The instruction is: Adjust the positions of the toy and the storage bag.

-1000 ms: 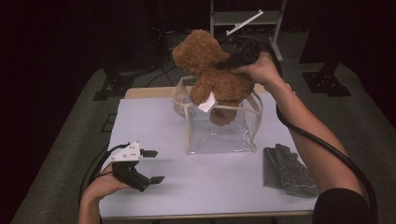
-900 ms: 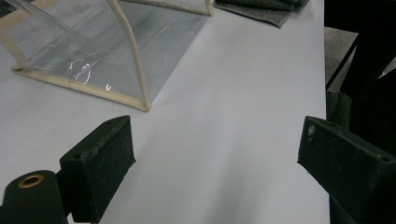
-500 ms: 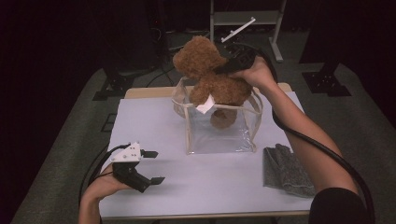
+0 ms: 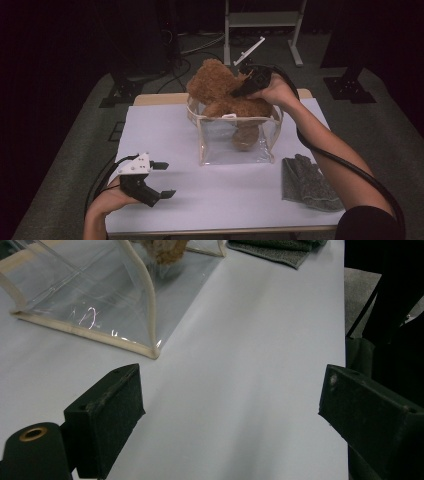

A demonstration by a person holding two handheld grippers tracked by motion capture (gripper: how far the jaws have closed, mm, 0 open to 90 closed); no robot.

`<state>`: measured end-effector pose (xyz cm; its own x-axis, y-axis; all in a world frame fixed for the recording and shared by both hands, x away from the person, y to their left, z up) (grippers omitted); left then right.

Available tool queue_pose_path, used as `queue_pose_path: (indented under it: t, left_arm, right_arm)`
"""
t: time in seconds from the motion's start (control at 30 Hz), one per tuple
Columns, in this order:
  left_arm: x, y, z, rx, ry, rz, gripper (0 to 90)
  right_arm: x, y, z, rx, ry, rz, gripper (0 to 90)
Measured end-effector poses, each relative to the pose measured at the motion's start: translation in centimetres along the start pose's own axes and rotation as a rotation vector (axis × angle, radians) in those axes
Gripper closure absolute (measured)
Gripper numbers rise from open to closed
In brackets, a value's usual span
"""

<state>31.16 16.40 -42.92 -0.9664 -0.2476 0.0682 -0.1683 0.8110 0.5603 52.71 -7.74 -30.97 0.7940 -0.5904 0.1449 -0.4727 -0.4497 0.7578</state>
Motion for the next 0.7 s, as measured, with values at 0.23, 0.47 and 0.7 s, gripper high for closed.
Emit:
queue_pose_path:
  t: [0.23, 0.47, 0.7]
  left_arm:
    - [0.0, 0.0, 0.0, -0.004, 0.0, 0.001, 9.5]
    - [0.0, 0.1, 0.0, -0.001, 0.0, 0.0, 9.4]
    - [0.0, 0.2, 0.0, -0.003, 0.0, -0.002, 9.4]
  right_arm:
    - [-0.9, -0.6, 1.3, -0.046, 0.015, -0.024, 65.0]
    - [-2.1, -1.4, 2.5, -0.086, 0.036, -0.057, 65.0]
    - [-2.6, -1.9, 3.0, -0.113, 0.035, -0.08, 64.9]
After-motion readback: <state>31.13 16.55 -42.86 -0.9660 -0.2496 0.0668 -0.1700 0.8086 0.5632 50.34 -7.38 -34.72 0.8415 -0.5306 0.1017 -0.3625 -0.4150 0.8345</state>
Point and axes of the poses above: each handheld gripper's, and its own axes: y roughly backward along the jaws, z roughly out of its underside, x roughly to its right, the point moved 9 cm from there along -y, roughly forward along the jaws, and after that the axes turned 7 degrees about z, right-handed, at the moved point
